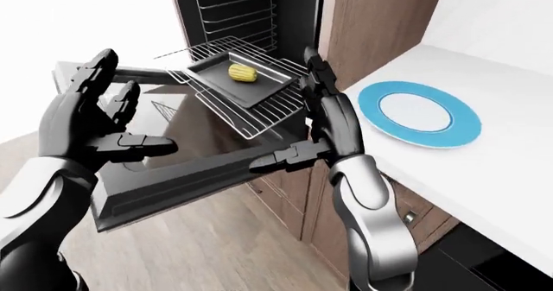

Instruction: Pick the corn from the oven and place it on the plate on the counter.

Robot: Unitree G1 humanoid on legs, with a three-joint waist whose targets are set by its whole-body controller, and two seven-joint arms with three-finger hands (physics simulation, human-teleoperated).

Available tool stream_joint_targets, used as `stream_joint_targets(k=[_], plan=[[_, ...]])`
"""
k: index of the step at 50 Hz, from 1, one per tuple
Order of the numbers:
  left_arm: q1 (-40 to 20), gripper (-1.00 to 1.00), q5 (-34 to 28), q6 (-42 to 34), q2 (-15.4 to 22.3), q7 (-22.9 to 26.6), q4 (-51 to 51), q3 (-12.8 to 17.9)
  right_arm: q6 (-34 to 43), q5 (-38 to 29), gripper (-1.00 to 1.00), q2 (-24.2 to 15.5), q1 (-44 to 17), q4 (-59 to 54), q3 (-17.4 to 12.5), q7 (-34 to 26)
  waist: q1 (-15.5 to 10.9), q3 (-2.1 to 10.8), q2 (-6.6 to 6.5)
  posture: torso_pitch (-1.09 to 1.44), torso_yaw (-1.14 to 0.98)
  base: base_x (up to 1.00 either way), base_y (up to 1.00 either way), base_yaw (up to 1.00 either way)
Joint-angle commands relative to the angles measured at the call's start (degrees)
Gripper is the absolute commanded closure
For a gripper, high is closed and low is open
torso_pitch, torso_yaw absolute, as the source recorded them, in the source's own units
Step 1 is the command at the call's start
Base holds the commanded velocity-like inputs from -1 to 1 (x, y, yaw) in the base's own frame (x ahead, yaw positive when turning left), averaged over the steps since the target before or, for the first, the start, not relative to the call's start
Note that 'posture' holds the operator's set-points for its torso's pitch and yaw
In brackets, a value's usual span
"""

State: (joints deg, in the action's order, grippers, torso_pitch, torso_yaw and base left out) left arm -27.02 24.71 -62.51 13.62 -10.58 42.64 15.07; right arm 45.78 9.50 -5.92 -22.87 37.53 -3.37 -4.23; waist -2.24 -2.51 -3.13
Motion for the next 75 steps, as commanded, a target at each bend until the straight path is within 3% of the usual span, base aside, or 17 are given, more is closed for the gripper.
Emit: stream_joint_targets(k=[1,9,12,13,15,22,27,28,31,37,41,51,53,62,67,68,75], plan=[[-2.0,-1.0,1.1,0.5,0.4,-0.4,2.4,0.2,-1.6,-0.1,-1.0,-0.2,-1.6,2.7,-0.7,-0.2,0.1,1.44,-1.03,0.0,0.0,0.0,0.0,1.0],[-4.2,-1.0,2.3,-0.5,1.5,-1.1,1.8,0.6,0.0,0.2,-1.0,-0.5,-3.4,3.0,-1.2,0.1,0.4,0.49,4.67,0.0,0.0,0.0,0.0,1.0],[-4.6,-1.0,3.1,-1.1,2.2,-1.5,2.1,1.0,0.5,0.7,-1.0,-0.6,-4.2,2.9,-1.8,0.6,1.6,2.13,10.15,0.0,0.0,0.0,0.0,1.0],[-4.9,-1.0,3.2,-0.8,2.5,-1.4,1.4,1.0,0.9,0.9,-1.0,-0.7,-4.9,2.9,-2.0,0.9,1.3,0.64,6.75,0.0,0.0,0.0,0.0,1.0],[-4.9,-1.0,3.4,-0.6,2.9,-1.4,1.3,1.1,1.2,1.2,-1.0,-1.0,-5.6,2.8,-2.1,1.3,1.0,1.33,7.81,0.0,0.0,0.0,0.0,1.0],[-6.3,-1.0,5.0,-1.7,3.9,-2.3,1.4,1.8,2.6,0.2,-1.0,-2.2,-8.6,1.1,-2.4,3.2,2.2,1.48,3.75,0.0,0.0,0.02,0.0,0.56],[-8.3,-1.0,6.4,-3.4,4.5,-3.6,1.4,1.9,3.2,0.2,-1.0,-2.5,-9.7,1.1,-2.4,3.1,2.2,-0.83,-3.24,0.0,0.0,0.52,-0.12,0.0],[-8.7,-1.0,6.7,-3.9,4.6,-3.9,1.6,2.1,3.2,0.3,-1.0,-2.6,-9.9,1.1,-2.4,3.1,3.2,-1.38,-1.35,0.0,0.0,0.59,-0.14,0.0],[-9.6,-1.0,7.8,-4.0,5.1,-4.6,1.1,2.5,4.3,0.5,-1.0,-2.9,-10.9,1.3,-2.6,3.1,2.5,0.51,-0.94,0.0,0.0,0.59,-0.14,0.0],[-9.5,-1.0,9.2,-2.9,6.4,-5.1,0.3,3.0,4.6,0.8,-1.0,-3.1,-12.1,1.2,-2.8,3.6,0.9,0.34,1.57,0.0,0.0,0.58,-0.13,0.0],[-10.9,-1.0,12.3,-4.9,7.8,-6.7,0.9,4.9,5.2,1.5,-1.0,-3.0,-12.6,2.3,-1.8,2.8,-0.3,1.81,7.16,0.0,0.0,0.21,-0.02,0.25],[-12.1,-1.0,16.3,-3.1,11.2,-9.1,-1.3,4.4,8.3,2.7,-1.0,-4.3,-16.7,2.5,-3.6,3.6,1.9,-0.1,1.84,0.0,0.0,0.0,0.0,0.92],[-12.5,-1.0,17.2,-3.8,11.3,-9.8,-0.9,4.5,8.5,3.1,-1.0,-4.4,-17.0,1.9,-4.2,4.5,2.6,1.48,-0.64,0.0,0.0,0.0,0.0,0.0],[-12.3,-1.0,18.8,-2.7,12.5,-10.9,-1.4,4.5,8.6,4.7,-1.0,-5.5,-18.0,1.3,-5.0,7.2,2.3,0.68,0.96,0.0,0.0,0.09,0.0,0.0],[-12.8,-1.0,19.7,-3.2,13.0,-11.4,-1.3,4.9,8.5,5.2,-1.0,-6.5,-18.5,0.4,-5.1,7.5,2.1,1.03,6.28,0.0,0.0,0.14,0.0,0.0],[-13.1,-1.0,20.1,-3.4,13.3,-11.6,-1.4,5.2,8.3,5.1,-1.0,-7.0,-19.0,-0.4,-5.2,7.3,2.0,-0.74,6.06,0.0,0.0,0.0,0.0,0.0],[-13.1,-1.0,21.5,-3.0,14.6,-12.3,-1.5,5.2,7.8,1.9,-1.0,-9.2,-21.4,-7.3,-4.5,5.5,2.3,0.57,1.13,0.0,0.0,0.0,0.0,0.0]])
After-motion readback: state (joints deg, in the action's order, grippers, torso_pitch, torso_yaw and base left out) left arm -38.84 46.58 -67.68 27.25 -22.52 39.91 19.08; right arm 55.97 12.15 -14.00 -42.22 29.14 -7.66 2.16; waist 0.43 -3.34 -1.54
